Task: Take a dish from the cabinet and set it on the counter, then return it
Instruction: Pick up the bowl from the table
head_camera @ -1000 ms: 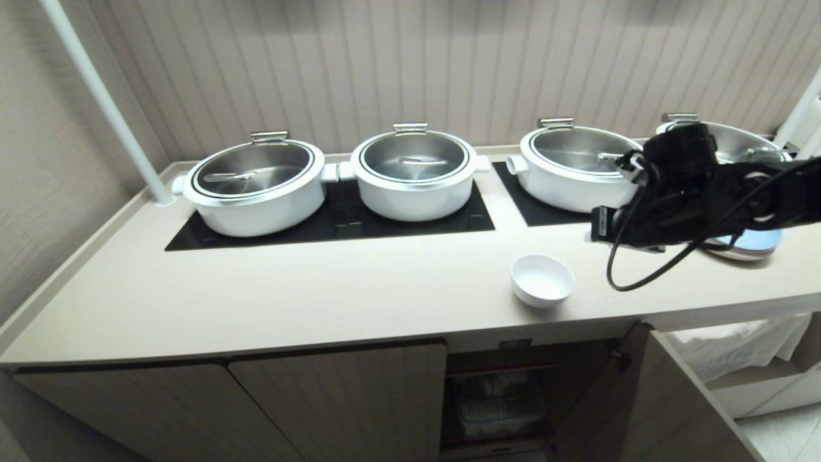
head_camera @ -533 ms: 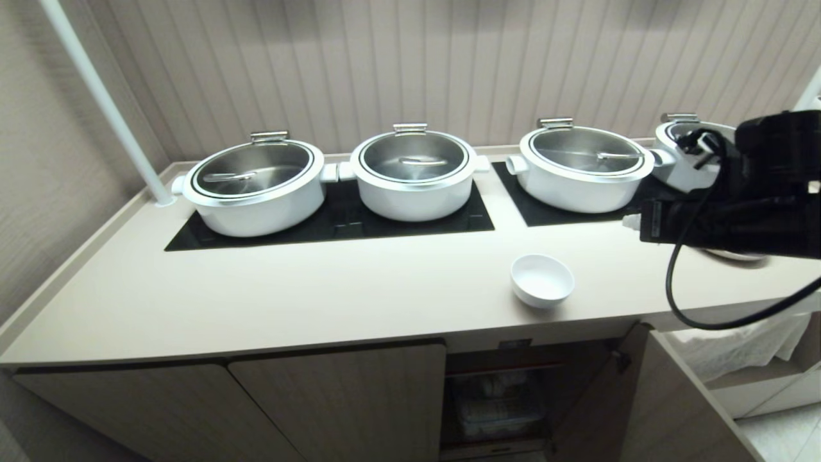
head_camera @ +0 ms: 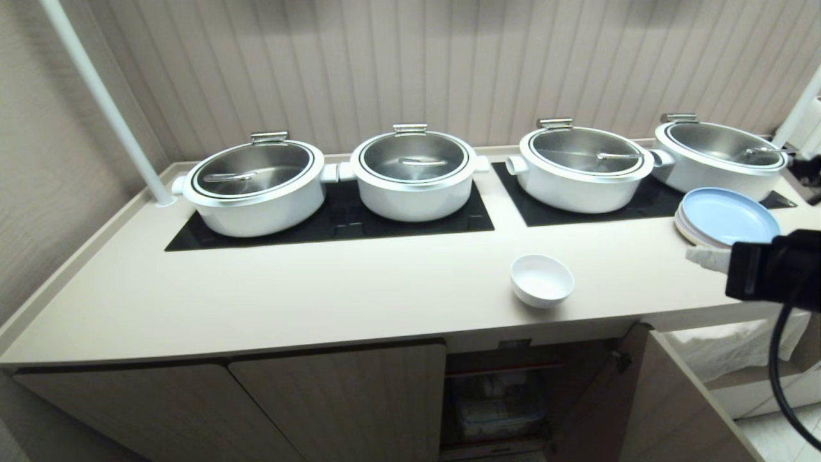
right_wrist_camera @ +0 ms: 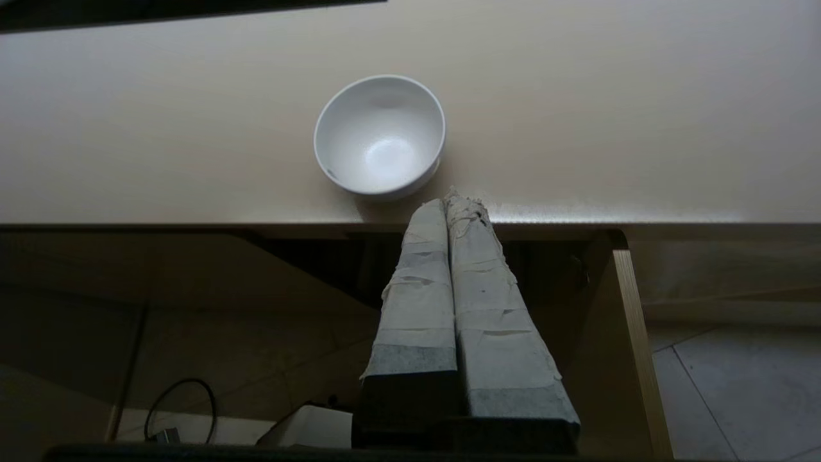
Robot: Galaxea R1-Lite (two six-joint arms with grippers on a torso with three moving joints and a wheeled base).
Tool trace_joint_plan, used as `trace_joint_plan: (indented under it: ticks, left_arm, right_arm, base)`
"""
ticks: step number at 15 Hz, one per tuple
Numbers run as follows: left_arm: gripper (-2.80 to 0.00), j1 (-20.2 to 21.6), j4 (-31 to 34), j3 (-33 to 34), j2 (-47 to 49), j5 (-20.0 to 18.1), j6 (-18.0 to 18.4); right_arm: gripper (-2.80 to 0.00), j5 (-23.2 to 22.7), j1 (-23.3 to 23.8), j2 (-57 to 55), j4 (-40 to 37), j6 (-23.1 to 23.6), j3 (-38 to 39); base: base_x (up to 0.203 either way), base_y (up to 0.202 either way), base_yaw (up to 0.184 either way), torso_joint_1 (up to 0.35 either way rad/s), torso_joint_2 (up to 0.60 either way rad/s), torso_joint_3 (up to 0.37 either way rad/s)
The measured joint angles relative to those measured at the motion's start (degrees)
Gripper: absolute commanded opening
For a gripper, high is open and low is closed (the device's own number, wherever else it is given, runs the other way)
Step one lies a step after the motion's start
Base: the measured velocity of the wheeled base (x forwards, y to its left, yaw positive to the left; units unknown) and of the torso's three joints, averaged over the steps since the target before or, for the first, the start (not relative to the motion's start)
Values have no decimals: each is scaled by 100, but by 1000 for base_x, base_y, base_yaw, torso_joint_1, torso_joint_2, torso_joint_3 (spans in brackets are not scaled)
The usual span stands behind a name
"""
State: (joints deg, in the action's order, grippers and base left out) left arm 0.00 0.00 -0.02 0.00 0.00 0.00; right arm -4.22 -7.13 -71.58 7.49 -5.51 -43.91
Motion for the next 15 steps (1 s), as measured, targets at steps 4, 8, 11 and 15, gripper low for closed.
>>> trace_joint_plan:
  ticks: [4, 8, 11, 15]
  left_arm:
    - [-280, 0, 0, 0, 0, -5, 0]
    - [-280, 0, 0, 0, 0, -2, 0]
    - [-280, 0, 0, 0, 0, -2, 0]
    - [-280, 0, 0, 0, 0, 0, 0]
  right_arm:
    - [-280, -2, 2, 1034, 15, 401, 1280]
    - [-280, -7, 49, 1729, 566, 689, 2578]
    - [-280, -3, 251, 2164, 1239, 1078, 3546]
    - [-280, 10, 558, 2735, 1402, 1442, 4280]
  base:
    - [0, 0, 0, 0, 0, 0]
    - [0, 0, 0, 0, 0, 0]
    - [0, 0, 0, 0, 0, 0]
    - [0, 0, 0, 0, 0, 0]
